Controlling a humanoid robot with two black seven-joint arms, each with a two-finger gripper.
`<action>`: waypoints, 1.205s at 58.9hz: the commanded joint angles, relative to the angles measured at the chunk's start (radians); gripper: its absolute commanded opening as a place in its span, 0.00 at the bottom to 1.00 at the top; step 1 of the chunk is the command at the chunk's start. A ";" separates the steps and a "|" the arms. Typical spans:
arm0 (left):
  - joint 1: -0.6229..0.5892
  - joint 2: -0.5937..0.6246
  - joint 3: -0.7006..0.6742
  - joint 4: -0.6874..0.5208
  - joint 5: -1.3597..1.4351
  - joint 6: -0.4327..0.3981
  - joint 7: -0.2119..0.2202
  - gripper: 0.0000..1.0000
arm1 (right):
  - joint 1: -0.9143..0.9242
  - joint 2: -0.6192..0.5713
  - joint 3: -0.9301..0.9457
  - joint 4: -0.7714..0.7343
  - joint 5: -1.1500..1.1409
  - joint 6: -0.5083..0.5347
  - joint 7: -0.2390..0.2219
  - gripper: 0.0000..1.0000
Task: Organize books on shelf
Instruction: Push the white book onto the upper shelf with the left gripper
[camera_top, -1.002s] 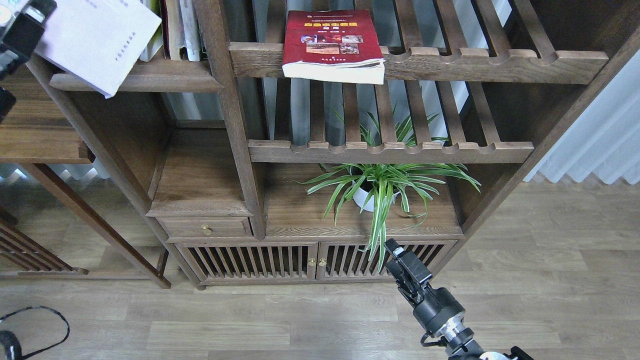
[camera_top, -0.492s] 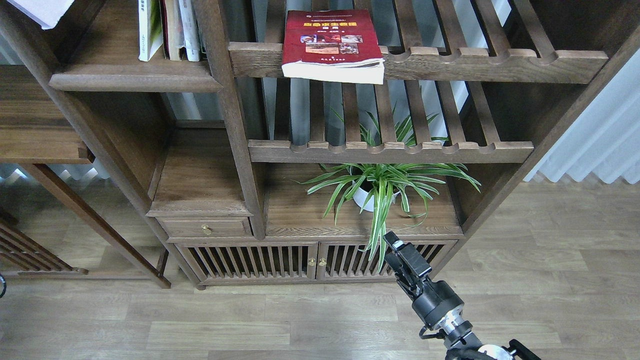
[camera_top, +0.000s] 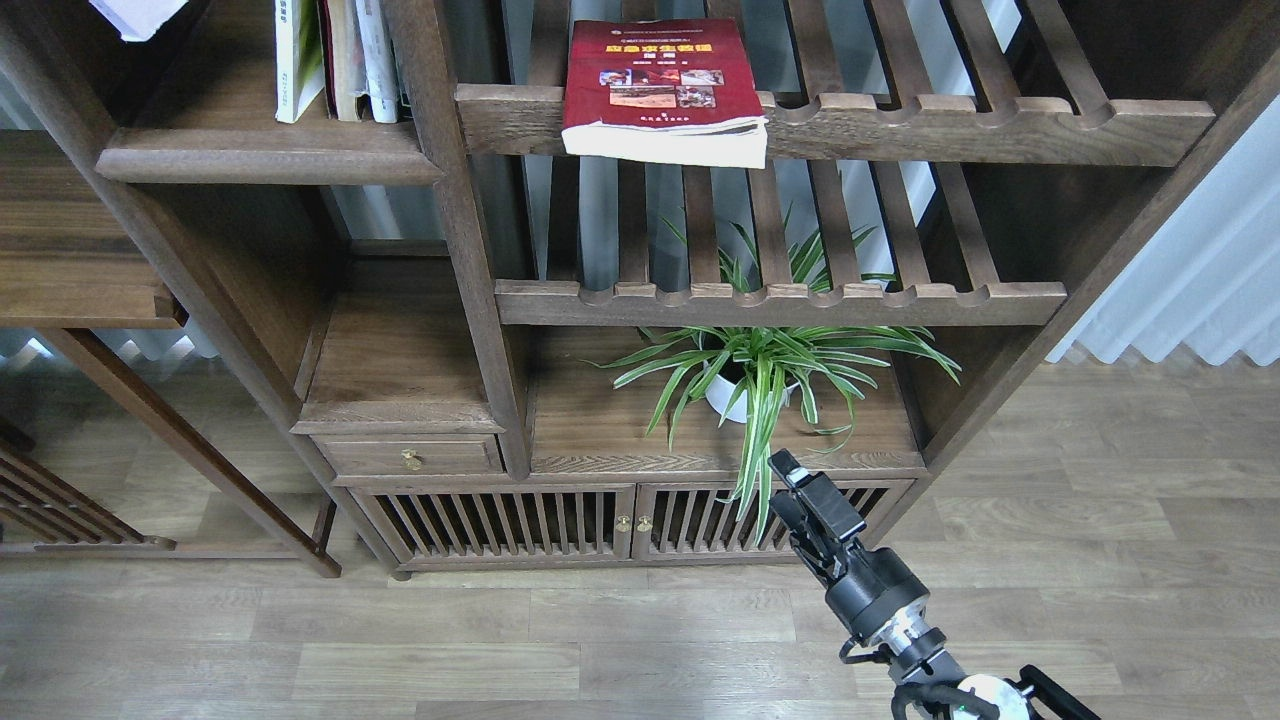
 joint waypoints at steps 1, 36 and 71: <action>-0.037 0.001 0.037 0.043 0.005 0.000 0.000 0.01 | 0.018 0.001 -0.001 -0.001 0.001 0.000 0.000 0.98; -0.197 -0.023 0.126 0.272 0.057 0.000 0.000 0.01 | 0.032 0.003 -0.003 0.005 0.001 0.000 0.002 0.98; -0.286 -0.074 0.250 0.377 0.215 0.000 -0.236 0.02 | 0.034 0.003 -0.002 0.006 0.001 0.000 0.002 0.98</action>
